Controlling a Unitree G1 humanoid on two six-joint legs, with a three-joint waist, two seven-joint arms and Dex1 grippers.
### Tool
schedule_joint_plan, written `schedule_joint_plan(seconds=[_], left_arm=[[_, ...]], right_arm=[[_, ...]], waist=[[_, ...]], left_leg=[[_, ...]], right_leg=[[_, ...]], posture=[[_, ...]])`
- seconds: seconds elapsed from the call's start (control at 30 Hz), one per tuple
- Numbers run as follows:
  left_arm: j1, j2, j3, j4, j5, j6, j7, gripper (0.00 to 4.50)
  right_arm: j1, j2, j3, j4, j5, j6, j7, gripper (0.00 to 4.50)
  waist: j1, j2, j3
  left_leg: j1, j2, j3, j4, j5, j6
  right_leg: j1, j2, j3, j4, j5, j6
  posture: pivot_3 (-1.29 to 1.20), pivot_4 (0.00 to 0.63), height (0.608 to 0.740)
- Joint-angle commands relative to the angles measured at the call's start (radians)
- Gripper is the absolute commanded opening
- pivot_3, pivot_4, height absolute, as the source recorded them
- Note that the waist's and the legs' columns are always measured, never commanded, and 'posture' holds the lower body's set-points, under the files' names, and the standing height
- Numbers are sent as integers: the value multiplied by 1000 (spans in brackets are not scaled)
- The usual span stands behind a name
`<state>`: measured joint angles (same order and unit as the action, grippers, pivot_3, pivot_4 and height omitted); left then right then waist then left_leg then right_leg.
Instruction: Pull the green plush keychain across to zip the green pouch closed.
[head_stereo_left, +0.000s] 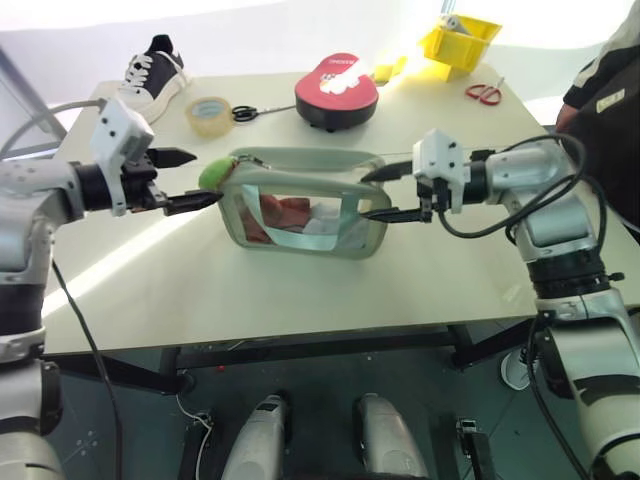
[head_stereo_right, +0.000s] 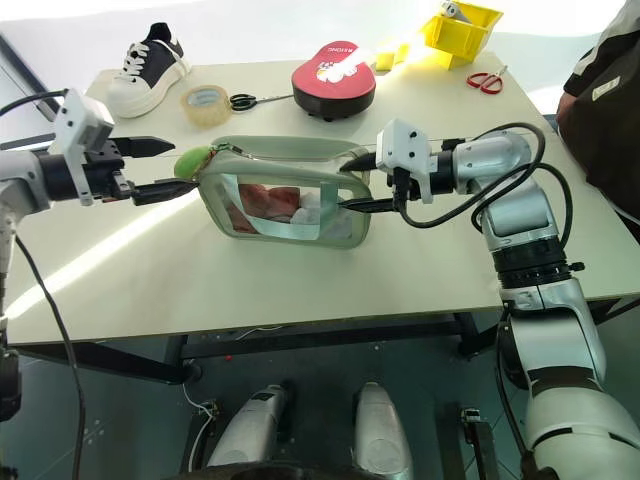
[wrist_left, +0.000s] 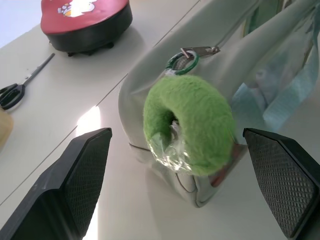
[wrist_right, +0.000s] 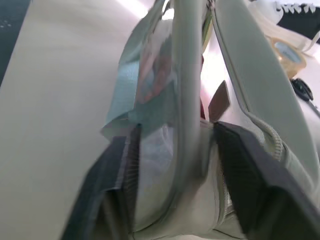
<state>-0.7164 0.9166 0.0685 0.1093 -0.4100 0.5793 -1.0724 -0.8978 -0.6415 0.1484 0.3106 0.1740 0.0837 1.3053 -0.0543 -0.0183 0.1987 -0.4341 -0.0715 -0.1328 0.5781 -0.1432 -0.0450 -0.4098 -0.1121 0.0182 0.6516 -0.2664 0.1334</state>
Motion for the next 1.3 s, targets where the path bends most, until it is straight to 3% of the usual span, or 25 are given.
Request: schedule_joint_plan(seconds=[0.03,0.07,0.1,0.2,0.43,0.67,0.87,0.97,1.07,1.23,1.3], left_arm=[[-36,-5,5,16,8,-27,-15,4500],[-39,-10,4,21,7,-28,-19,4500],[-41,-18,1,28,11,-32,-17,4500],[-39,-36,6,35,1,-27,-20,3627],[-105,-18,49,33,-48,27,-34,62],[-159,-47,24,-28,-94,82,-61,62],[-232,-180,-63,56,15,-43,3,62],[-226,-190,-109,80,71,-105,-22,62],[-201,-171,-127,68,73,-112,-81,1070],[-234,-136,-87,83,65,-91,-94,3605],[-254,-85,-63,91,57,-64,-115,3605]], right_arm=[[-17,6,-19,-6,0,-24,-19,425],[-16,7,-17,-9,-2,-26,-22,39],[-16,8,-17,-12,-2,-26,-23,39],[-17,10,-18,-18,1,-24,-26,0],[-17,9,-14,-17,0,-30,-27,0],[-31,15,-12,4,-8,-48,-28,0],[-43,29,-8,11,-12,-51,-30,0],[-45,33,-9,11,-16,-53,-30,0],[-50,33,-12,9,-16,-49,-28,0],[-55,32,-12,16,-21,-53,-30,0],[-58,33,-13,21,-23,-56,-30,0]], waist=[[0,0,0],[0,0,0],[0,0,0],[1,0,0],[2,0,0],[5,0,0],[9,0,0],[6,0,0],[3,0,0],[5,0,0],[8,0,0]], left_leg=[[0,0,0,0,0,0],[0,0,0,0,0,0],[0,0,0,0,0,0],[0,0,0,0,0,0],[0,0,0,0,0,0],[0,0,0,0,0,0],[0,0,0,1,0,0],[0,0,0,1,0,0],[0,0,0,1,0,0],[0,0,0,1,0,0],[0,0,0,1,0,0]], right_leg=[[0,0,0,0,0,0],[0,0,0,0,0,0],[0,0,0,0,0,0],[0,0,0,0,0,0],[0,0,0,0,0,0],[0,0,0,0,0,0],[1,0,0,0,0,0],[1,0,0,0,0,0],[0,0,0,1,0,0],[0,0,0,1,0,0],[1,0,0,1,0,0]], posture=[[0,150,740],[0,150,740],[0,150,740],[0,150,740],[0,150,740],[0,150,740],[0,150,740],[0,150,740],[0,150,740],[0,150,740],[0,150,740]])
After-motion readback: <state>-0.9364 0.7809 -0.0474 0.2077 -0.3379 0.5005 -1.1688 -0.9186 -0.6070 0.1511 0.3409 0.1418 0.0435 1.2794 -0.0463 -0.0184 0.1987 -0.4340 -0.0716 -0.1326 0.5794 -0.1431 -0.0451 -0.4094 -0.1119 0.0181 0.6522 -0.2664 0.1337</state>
